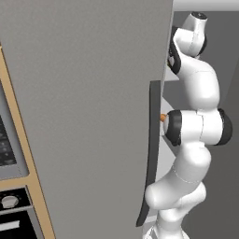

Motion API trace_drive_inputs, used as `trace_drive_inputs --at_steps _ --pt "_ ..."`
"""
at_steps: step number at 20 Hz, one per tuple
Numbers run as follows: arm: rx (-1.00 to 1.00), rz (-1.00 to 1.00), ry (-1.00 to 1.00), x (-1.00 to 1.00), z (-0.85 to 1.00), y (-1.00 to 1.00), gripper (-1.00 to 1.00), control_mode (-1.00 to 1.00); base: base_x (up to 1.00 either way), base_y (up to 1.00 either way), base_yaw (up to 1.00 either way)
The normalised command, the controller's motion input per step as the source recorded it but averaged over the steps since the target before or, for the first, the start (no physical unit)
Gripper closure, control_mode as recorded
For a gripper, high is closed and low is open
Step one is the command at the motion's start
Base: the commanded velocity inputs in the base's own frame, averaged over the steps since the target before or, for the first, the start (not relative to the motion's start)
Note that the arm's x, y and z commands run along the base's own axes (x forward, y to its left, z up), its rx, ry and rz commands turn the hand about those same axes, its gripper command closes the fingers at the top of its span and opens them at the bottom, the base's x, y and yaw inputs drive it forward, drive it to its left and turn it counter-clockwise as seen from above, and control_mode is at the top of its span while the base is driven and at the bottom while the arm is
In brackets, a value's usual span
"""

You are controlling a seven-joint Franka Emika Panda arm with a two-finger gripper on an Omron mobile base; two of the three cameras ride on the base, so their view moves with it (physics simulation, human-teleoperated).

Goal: Take the tangerine, pear, and garlic from the freezer and place them in the bowl on the counter.

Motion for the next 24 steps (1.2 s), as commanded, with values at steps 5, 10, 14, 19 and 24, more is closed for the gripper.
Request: trace_drive_inputs --at_steps 5,10,14,19,24 --pt "0.0 0.01 0.07 -0.03 -0.31 0.07 1.0 -1.0 0.0 0.0 0.0" --pt "-0.01 0.02 -0.09 -0.86 -0.63 0.52 1.0 -1.0 0.0 0.0 0.0" --pt "-0.01 0.03 -0.2 -1.0 -0.47 0.38 1.0 -1.0 0.0 0.0 0.0" --pt "-0.02 0.0 -0.16 -1.0 0.02 0.27 1.0 -1.0 0.0 0.0 0.0" --pt "-0.08 0.0 -0.03 -1.0 0.36 0.18 1.0 -1.0 0.0 0.0 0.0"
